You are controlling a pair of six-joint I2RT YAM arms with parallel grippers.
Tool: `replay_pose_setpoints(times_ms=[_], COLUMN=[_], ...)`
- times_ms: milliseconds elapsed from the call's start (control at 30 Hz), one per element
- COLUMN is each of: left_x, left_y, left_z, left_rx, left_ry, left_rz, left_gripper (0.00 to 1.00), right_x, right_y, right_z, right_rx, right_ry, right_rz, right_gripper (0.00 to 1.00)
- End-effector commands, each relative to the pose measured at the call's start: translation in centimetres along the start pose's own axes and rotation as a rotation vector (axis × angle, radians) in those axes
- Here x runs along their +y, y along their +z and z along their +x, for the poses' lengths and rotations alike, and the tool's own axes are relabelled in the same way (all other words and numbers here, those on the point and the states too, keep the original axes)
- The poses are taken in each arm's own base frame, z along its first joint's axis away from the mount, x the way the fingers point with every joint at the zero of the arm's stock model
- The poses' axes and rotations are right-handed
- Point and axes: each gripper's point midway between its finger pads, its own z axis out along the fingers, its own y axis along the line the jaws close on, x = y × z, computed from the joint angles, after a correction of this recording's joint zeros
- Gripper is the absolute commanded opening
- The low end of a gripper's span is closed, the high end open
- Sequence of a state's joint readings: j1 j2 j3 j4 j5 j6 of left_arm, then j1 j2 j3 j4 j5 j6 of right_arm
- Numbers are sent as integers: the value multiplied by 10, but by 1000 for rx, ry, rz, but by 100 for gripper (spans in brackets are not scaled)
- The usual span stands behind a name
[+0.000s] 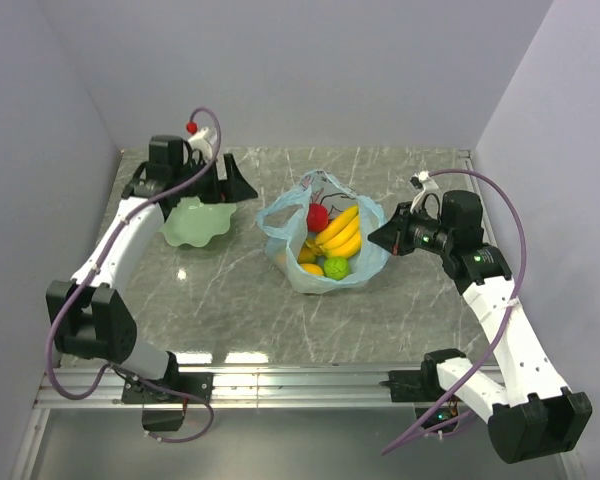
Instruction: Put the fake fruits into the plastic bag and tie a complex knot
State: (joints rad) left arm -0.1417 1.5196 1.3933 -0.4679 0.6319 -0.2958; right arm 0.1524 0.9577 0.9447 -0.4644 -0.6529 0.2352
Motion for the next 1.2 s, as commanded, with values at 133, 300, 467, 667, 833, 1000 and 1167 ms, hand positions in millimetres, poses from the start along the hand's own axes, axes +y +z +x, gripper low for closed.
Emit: replay_pose_setpoints(times_ms=[133, 300, 467, 667, 833, 1000, 1167], left_x=[-4, -7, -9, -29, -60, -92, -90], left_y=[25, 51, 74, 68, 20, -47, -73], left_z=[61, 62, 52, 21, -33, -76, -72], left_rx=[94, 112, 87, 43, -72, -238, -264], left_ry=[-229, -243, -245, -180, -7, 200, 322], left_rz=[102, 127, 161, 238, 260, 222, 119], left_gripper=[97, 96, 87, 32, 0, 0, 6], right_x=[7, 9, 7, 11, 22, 49, 56], right_y=[-7, -8, -8, -11, -30, -63, -79], right_z=[-24, -29, -33, -62, -106, -132, -133], right_rx=[-79, -93, -102, -178, -306, -425, -488], right_ry=[-37, -43, -36, -32, 1, -8, -35], right_rz=[-3, -7, -5, -3, -45, -68, -45], right_gripper=[0, 0, 0, 16, 0, 0, 0])
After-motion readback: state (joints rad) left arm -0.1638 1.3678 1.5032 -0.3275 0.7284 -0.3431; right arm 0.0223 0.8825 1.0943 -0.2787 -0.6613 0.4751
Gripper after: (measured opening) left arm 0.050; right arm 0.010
